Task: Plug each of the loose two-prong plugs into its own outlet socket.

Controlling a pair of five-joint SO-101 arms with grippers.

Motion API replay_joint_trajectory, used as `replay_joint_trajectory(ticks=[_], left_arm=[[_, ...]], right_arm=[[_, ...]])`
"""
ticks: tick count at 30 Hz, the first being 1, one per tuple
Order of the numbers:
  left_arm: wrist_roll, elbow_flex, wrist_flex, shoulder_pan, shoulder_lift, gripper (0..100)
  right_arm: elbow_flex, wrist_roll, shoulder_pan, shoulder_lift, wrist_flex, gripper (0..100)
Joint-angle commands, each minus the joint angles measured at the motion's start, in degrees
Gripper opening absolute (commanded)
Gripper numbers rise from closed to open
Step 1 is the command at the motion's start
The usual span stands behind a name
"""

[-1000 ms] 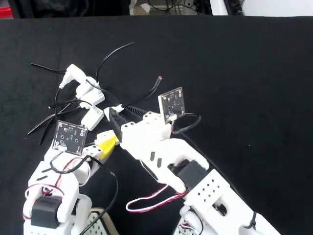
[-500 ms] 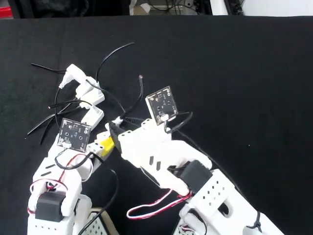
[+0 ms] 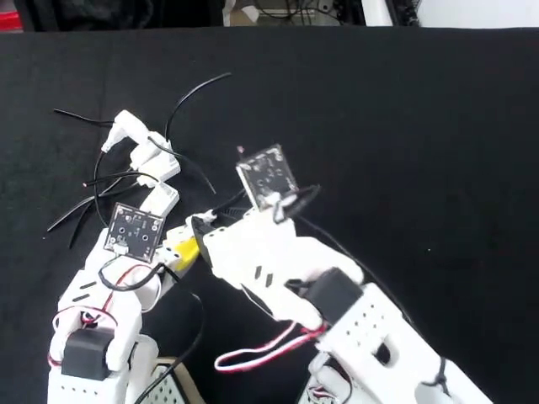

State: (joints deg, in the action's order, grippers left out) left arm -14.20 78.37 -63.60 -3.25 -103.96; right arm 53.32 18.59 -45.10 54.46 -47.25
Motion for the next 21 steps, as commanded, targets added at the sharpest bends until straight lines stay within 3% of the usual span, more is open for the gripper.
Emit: replay_joint_trajectory(ticks=[1, 7, 11, 15, 21], left_arm=[[-0.35, -0.13, 1.49, 0.04, -0.35, 33], [-0.44, -0.13, 1.58, 2.42, -0.26, 33], [-4.57, -0.31, 1.41, 6.37, -0.26, 33], [-7.82, -0.75, -2.29, 13.58, -0.26, 33], [-8.00, -0.13, -6.86, 28.88, -0.35, 33]], right_arm=[[-4.88, -1.67, -0.97, -5.85, -1.49, 1.2], [-8.31, -1.76, -0.70, -12.79, -1.85, 1.2], [-8.13, -1.85, -0.26, -13.32, -1.58, 1.2], [-7.25, -1.93, 3.60, -14.81, -0.09, 1.2], [-4.79, -1.76, 4.57, -28.26, 10.55, 1.2]])
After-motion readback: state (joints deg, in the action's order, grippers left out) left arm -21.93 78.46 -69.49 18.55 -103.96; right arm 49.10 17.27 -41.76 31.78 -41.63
